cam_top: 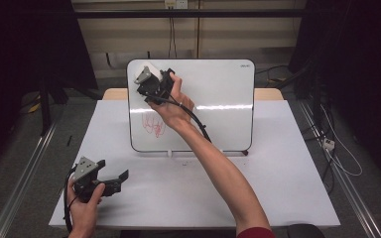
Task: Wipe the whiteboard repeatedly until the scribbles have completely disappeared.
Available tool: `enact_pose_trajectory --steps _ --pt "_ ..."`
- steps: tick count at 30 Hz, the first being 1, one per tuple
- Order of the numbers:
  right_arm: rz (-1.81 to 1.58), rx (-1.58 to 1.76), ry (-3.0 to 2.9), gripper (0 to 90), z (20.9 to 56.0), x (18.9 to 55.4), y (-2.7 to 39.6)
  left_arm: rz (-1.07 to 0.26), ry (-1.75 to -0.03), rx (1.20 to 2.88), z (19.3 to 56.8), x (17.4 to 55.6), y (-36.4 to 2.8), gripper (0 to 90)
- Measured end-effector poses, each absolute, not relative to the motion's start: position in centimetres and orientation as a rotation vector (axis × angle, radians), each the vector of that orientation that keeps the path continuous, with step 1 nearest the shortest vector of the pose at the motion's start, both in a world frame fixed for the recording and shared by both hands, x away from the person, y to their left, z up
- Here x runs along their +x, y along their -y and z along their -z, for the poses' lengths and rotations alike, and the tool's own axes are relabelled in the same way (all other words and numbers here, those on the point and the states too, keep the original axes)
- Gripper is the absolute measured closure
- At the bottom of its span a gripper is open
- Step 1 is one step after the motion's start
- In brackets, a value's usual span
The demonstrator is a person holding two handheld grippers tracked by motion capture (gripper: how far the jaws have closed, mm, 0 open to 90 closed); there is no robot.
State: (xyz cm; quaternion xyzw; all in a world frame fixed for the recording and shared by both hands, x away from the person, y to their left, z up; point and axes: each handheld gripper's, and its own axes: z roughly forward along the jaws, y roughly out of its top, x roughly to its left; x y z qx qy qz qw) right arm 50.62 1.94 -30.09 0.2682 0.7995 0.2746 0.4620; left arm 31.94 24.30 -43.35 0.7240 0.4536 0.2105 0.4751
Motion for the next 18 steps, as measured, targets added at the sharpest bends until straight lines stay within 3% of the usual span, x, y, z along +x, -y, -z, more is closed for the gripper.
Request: enact_pose_trajectory --steps 18 --pt "-0.66 0.63 -1.978 31.7 31.5 49.5 -1.9 -0.521 -1.105 1.774 43.3 31.9 -24.1 6.3"
